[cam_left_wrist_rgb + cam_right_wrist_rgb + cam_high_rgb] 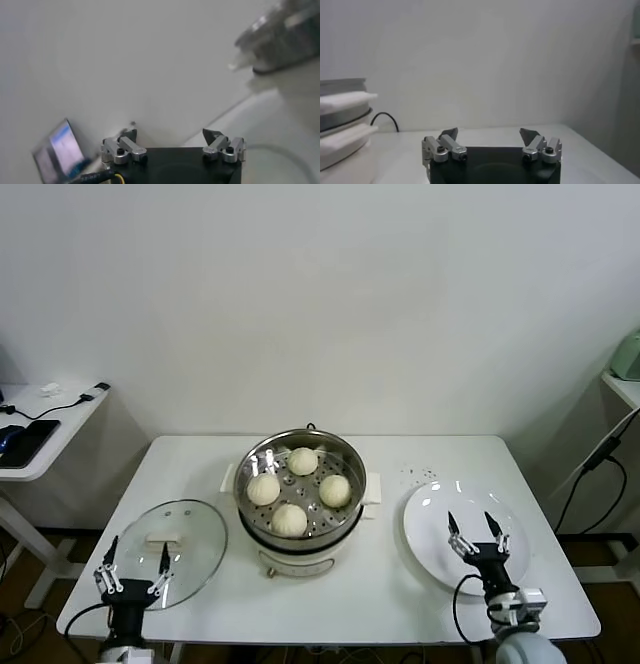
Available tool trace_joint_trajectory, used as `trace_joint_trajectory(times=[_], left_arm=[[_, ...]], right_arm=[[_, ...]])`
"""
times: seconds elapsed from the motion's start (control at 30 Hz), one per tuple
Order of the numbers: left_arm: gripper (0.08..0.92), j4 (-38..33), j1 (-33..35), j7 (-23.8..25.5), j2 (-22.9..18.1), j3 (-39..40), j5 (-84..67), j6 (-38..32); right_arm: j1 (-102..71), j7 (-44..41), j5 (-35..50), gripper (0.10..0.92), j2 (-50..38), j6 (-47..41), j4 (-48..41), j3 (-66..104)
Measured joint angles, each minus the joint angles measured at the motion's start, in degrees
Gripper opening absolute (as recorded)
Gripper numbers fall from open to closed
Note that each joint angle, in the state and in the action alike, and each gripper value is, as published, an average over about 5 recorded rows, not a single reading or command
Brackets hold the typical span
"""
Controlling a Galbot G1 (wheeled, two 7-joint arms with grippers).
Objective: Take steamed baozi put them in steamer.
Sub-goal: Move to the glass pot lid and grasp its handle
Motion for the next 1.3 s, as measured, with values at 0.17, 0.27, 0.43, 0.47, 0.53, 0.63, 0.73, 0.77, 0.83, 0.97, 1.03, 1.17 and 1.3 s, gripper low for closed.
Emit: trace_joint_trajectory(times=[0.17,0.27,0.43,0.47,0.53,0.63,0.73,0.77,0.83,0.97,1.03,1.17,1.3], left_arm=[[0.823,4.16,-0.6,-3.28,2.22,-0.55,14.06,1.35],[0.823,6.84,-1.29,-4.54,2.92,-0.56,20.87,1.85],[0.823,11.16,-3.25,-5.72,3.35,-0.59,28.06,2.18],[0.823,11.99,-3.75,-5.84,3.47,-0.58,29.08,2.16],[0.823,13.55,-4.81,-5.95,3.74,-0.47,30.82,2.08],[0.823,15.78,-6.53,-5.95,4.18,-0.13,32.79,1.96],[0.823,17.88,-8.39,-5.96,4.71,0.32,34.01,1.9],[0.823,18.53,-9.03,-6.0,4.9,0.48,34.25,1.89],[0.823,19.8,-10.32,-6.14,5.3,0.79,34.58,1.88],[0.823,22.13,-12.78,-6.33,5.99,1.32,35.07,2.01],[0.823,23.19,-13.92,-6.36,6.23,1.6,35.36,2.13],[0.823,25.28,-16.0,-6.51,6.7,2.05,35.86,2.13],[0.823,27.16,-17.49,-6.72,7.2,2.33,35.94,2.16]], right_arm=[[-0.43,-0.16,-0.81,0.823,0.79,0.18,-0.63,-0.07],[-0.8,-0.38,-1.44,0.823,1.23,0.19,-0.69,-0.24],[-1.45,-0.53,-2.42,0.823,1.8,0.13,-0.74,-0.36],[-1.56,-0.54,-2.56,0.823,1.87,0.1,-0.74,-0.35],[-1.76,-0.55,-2.86,0.823,1.98,0.03,-0.74,-0.29],[-2.06,-0.55,-3.26,0.823,2.21,-0.07,-0.67,-0.1],[-2.47,-0.55,-3.51,0.823,2.43,-0.2,-0.4,0.13],[-2.61,-0.55,-3.57,0.823,2.49,-0.23,-0.29,0.22],[-2.83,-0.55,-3.68,0.823,2.62,-0.23,-0.15,0.42],[-3.05,-0.56,-3.91,0.823,2.9,-0.18,-0.14,0.81],[-3.13,-0.56,-4.1,0.823,3.08,-0.15,-0.15,0.94],[-3.34,-0.56,-4.47,0.823,3.39,-0.11,0.02,1.08],[-3.55,-0.61,-4.9,0.823,3.53,-0.12,0.36,1.15]])
